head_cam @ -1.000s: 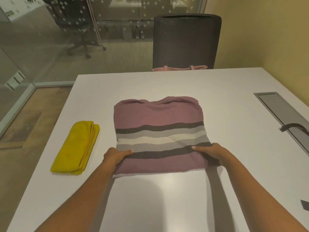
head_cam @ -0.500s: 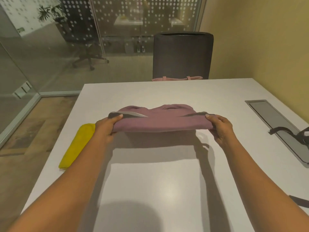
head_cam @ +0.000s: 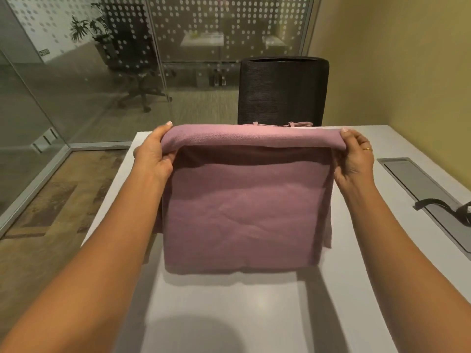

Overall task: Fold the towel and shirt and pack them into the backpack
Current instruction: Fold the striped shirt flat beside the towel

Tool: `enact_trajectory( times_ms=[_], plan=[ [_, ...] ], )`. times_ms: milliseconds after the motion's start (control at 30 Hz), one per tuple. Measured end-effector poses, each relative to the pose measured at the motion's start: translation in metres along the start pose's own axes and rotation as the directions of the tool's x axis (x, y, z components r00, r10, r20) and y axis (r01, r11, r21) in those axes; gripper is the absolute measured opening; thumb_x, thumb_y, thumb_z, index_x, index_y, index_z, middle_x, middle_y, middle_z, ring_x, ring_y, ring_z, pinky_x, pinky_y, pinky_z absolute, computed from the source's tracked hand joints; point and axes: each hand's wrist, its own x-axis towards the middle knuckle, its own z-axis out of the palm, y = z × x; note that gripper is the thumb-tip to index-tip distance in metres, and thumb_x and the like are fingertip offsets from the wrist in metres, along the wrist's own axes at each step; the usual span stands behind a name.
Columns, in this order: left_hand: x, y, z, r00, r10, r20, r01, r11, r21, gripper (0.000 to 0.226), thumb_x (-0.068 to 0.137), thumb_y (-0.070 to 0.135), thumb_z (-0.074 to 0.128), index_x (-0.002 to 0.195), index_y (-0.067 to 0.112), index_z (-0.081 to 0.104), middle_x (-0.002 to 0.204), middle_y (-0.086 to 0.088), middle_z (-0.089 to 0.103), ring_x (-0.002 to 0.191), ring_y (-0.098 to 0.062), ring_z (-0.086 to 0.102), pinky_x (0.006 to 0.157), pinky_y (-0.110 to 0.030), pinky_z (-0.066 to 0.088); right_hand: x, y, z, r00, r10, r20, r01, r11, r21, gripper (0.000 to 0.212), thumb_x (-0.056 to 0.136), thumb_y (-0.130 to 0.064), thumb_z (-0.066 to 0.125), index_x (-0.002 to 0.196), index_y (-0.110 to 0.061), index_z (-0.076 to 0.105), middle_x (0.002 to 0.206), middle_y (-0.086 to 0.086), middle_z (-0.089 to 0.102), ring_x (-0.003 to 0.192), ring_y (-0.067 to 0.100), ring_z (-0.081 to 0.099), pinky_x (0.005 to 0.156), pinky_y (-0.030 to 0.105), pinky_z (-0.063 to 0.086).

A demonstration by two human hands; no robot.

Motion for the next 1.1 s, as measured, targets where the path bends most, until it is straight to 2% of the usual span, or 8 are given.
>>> enact_trajectory(
  times_ms=[167, 267, 367, 433, 533, 633, 867, 1100],
  plan=[
    [0.039, -0.044, -0.036, 0.972, -0.174, -0.155, 0.203, 0.96, 0.193, 0.01, 0.087, -0.001, 0.056, 0.096, 0.005, 0.056, 0.061, -0.007, 0.066, 0.049, -0.011, 0.063, 0.037, -0.021, 0.05, 0.018, 0.051, -0.019, 0.974, 0.176, -0.145, -0.208, 0.948, -0.243, 0.02, 0.083, -0.002, 0.065, 0.097, -0.01, 0.054, 0.08, 0.005, 0.058, 0.067, 0.012, 0.06, 0.049, 0.017, 0.053],
    [0.053, -0.068, -0.051, 0.949, -0.177, -0.26, 0.256, 0.914, 0.315, 0.034, 0.082, -0.002, 0.064, 0.114, 0.002, 0.055, 0.096, -0.012, 0.063, 0.071, -0.015, 0.06, 0.05, -0.024, 0.056, 0.025, 0.078, -0.033, 0.96, 0.216, -0.18, -0.261, 0.921, -0.289, 0.024, 0.083, 0.006, 0.061, 0.099, -0.01, 0.052, 0.075, 0.007, 0.057, 0.058, 0.011, 0.057, 0.046, 0.014, 0.051],
    [0.064, -0.082, -0.058, 0.958, -0.072, -0.279, 0.204, 0.853, 0.48, 0.049, 0.078, -0.004, 0.067, 0.124, 0.0, 0.05, 0.12, -0.019, 0.059, 0.093, -0.025, 0.061, 0.079, -0.034, 0.056, 0.033, 0.099, -0.046, 0.966, 0.179, -0.187, -0.25, 0.83, -0.499, 0.029, 0.082, 0.001, 0.064, 0.105, -0.015, 0.058, 0.084, 0.009, 0.059, 0.072, 0.018, 0.06, 0.067, 0.019, 0.057],
    [0.066, -0.088, -0.062, 0.965, 0.001, -0.261, 0.161, 0.784, 0.6, 0.048, 0.076, -0.003, 0.07, 0.12, 0.004, 0.052, 0.121, -0.021, 0.058, 0.094, -0.028, 0.06, 0.082, -0.035, 0.053, 0.037, 0.108, -0.053, 0.98, 0.083, -0.182, -0.19, 0.675, -0.713, 0.029, 0.079, -0.009, 0.07, 0.105, -0.018, 0.061, 0.094, 0.009, 0.059, 0.085, 0.023, 0.061, 0.086, 0.031, 0.054],
    [0.067, -0.091, -0.068, 0.949, 0.128, -0.287, 0.128, 0.676, 0.725, 0.043, 0.066, 0.005, 0.08, 0.104, 0.005, 0.061, 0.114, -0.019, 0.062, 0.094, -0.031, 0.063, 0.083, -0.037, 0.055, 0.037, 0.11, -0.055, 0.987, -0.02, -0.16, -0.126, 0.525, -0.842, 0.045, 0.076, -0.013, 0.075, 0.117, -0.01, 0.055, 0.091, 0.005, 0.054, 0.087, 0.022, 0.055, 0.091, 0.031, 0.047],
    [0.07, -0.086, -0.078, 0.943, 0.171, -0.284, 0.111, 0.643, 0.758, 0.038, 0.056, 0.011, 0.087, 0.082, 0.008, 0.061, 0.109, -0.02, 0.065, 0.094, -0.032, 0.066, 0.085, -0.042, 0.056, 0.038, 0.107, -0.057, 0.984, -0.067, -0.166, -0.104, 0.545, -0.832, 0.047, 0.075, -0.012, 0.075, 0.115, -0.006, 0.051, 0.074, -0.001, 0.051, 0.082, 0.022, 0.055, 0.085, 0.031, 0.047],
    [0.051, -0.075, -0.097, 0.954, 0.126, -0.272, 0.109, 0.699, 0.707, 0.031, 0.061, 0.005, 0.084, 0.082, 0.005, 0.061, 0.098, -0.018, 0.063, 0.073, -0.023, 0.062, 0.068, -0.028, 0.056, 0.022, 0.102, -0.074, 0.971, -0.029, -0.239, -0.166, 0.638, -0.752, 0.029, 0.072, -0.012, 0.073, 0.094, -0.014, 0.054, 0.093, 0.009, 0.062, 0.091, 0.032, 0.067, 0.09, 0.041, 0.053],
    [0.005, -0.065, -0.105, 0.962, 0.125, -0.241, 0.06, 0.769, 0.636, 0.036, 0.066, 0.002, 0.08, 0.096, 0.005, 0.059, 0.097, -0.014, 0.06, 0.066, -0.013, 0.059, 0.047, -0.012, 0.053, -0.017, 0.085, -0.083, 0.967, -0.02, -0.252, -0.159, 0.728, -0.667, 0.024, 0.075, -0.002, 0.066, 0.095, -0.008, 0.054, 0.075, 0.0, 0.056, 0.079, 0.025, 0.062, 0.064, 0.019, 0.051]
  ],
)
